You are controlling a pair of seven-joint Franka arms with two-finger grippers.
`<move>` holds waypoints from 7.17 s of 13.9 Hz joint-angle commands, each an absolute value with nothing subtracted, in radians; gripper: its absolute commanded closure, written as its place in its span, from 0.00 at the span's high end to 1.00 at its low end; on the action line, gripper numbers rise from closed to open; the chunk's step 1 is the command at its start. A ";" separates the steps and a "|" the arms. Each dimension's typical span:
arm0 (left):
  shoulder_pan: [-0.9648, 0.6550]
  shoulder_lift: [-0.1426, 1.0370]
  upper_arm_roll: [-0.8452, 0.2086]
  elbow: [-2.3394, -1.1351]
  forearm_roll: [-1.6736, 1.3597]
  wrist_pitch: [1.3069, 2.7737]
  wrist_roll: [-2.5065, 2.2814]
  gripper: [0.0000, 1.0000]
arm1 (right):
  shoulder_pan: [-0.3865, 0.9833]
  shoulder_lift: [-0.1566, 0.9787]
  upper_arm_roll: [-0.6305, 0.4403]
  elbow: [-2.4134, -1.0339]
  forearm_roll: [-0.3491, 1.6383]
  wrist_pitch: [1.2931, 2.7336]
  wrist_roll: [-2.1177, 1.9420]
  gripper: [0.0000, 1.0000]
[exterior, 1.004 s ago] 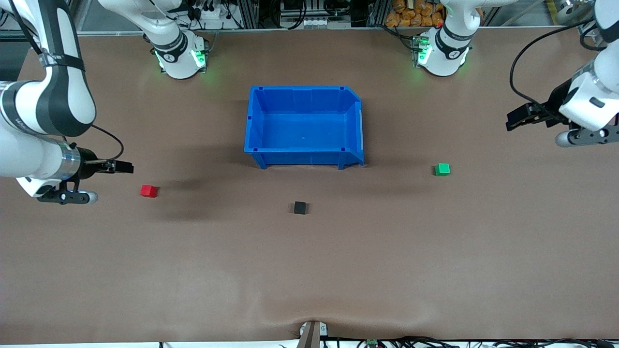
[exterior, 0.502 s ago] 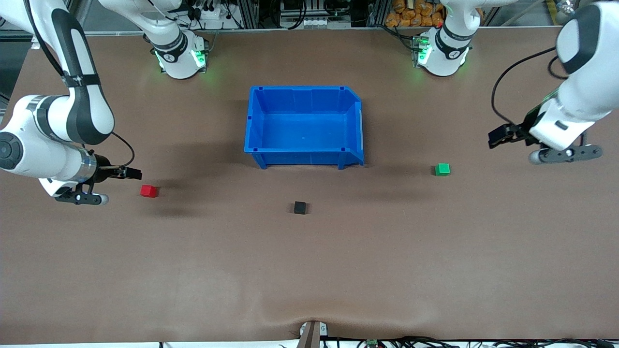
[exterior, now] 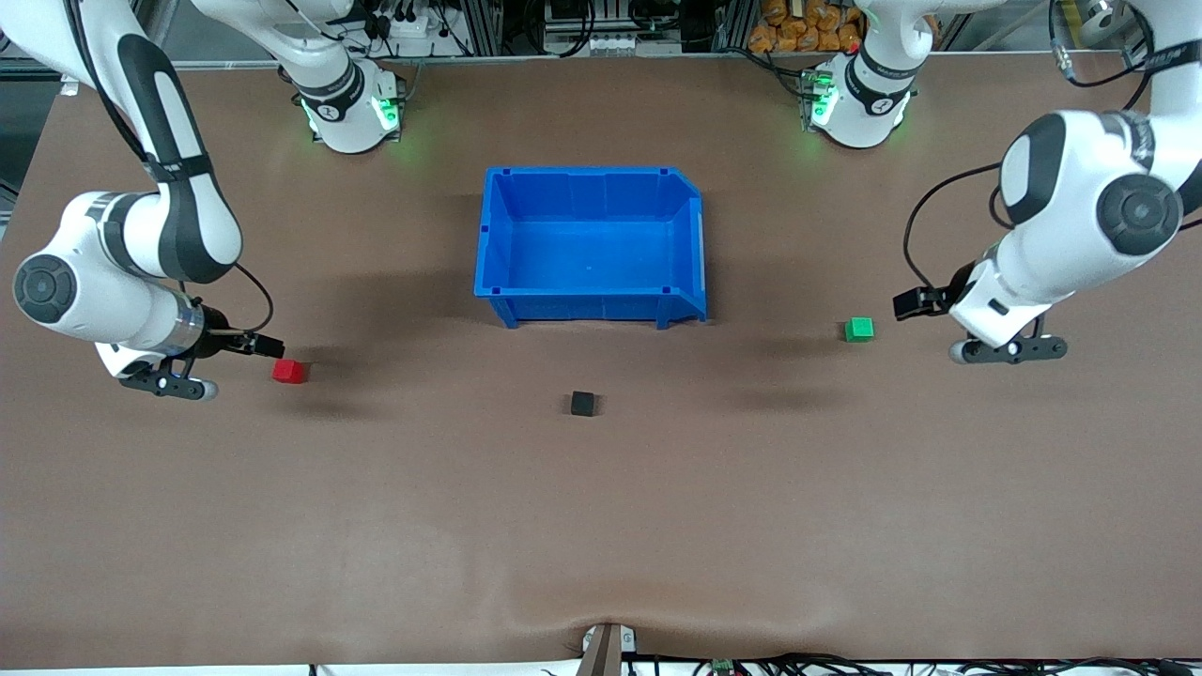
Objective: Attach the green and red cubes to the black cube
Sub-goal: 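Lower the right gripper onto the red cube while the left gripper reaches the green cube, then close the right gripper on the red cube while the left gripper grasps the green cube, then carry the red cube and green cube toward the black cube, then press the red cube against the black cube with the right gripper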
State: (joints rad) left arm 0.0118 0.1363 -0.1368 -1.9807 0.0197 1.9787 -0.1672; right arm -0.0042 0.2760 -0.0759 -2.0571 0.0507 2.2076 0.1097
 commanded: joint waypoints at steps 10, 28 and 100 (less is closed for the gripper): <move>-0.015 0.412 -0.138 -1.977 0.021 2.104 -0.183 1.00 | -0.052 0.472 -0.067 -2.059 0.046 2.416 0.002 1.00; -0.014 0.520 -0.135 -2.013 0.072 2.137 -0.224 0.82 | -0.041 0.509 -0.066 -2.069 0.038 2.464 -0.021 0.00; -0.442 0.902 -0.160 -1.333 -0.368 2.407 -1.766 0.00 | 0.604 0.925 0.009 -1.336 0.081 2.306 2.329 0.53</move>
